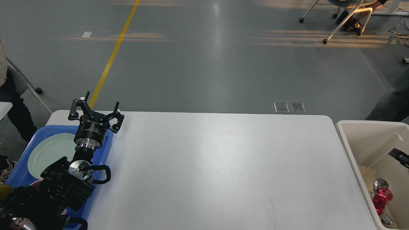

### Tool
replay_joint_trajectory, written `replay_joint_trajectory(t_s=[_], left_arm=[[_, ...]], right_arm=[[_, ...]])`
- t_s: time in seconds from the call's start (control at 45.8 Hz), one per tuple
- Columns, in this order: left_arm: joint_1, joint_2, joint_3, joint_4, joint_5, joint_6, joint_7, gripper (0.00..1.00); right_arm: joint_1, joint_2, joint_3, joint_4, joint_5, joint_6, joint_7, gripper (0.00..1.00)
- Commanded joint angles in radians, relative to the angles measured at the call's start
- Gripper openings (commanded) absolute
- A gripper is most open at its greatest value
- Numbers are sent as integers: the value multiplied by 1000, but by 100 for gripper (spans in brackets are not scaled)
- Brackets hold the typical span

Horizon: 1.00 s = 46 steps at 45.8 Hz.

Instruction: Tidy desktop

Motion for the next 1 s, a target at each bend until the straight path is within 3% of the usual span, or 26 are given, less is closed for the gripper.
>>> replay_joint_trajectory(t_s=[0.0, 0.109, 0.197, 0.459, 0.786, 0.983], left_arm=[[0, 0, 0, 0, 0, 0, 0, 96], [0, 1, 0, 0, 0, 0, 0, 96], [0, 0, 0, 0, 0, 0, 0, 96], [0, 0, 0, 0, 0, 0, 0, 96], [0, 1, 0, 0, 0, 0, 0, 96], [0, 0, 0, 0, 0, 0, 0, 96]], right_arm=[[48, 11, 124, -8, -2, -3, 86, 100], [99, 71, 199, -4, -2, -3, 251, 100], [103, 83, 303, 10, 0, 11, 318, 100], [71, 160, 1019, 134, -2, 22, 321, 100], [-18, 222, 1351, 263, -2, 34, 326, 100], [-18, 236, 1379, 268, -6, 54, 328, 100]])
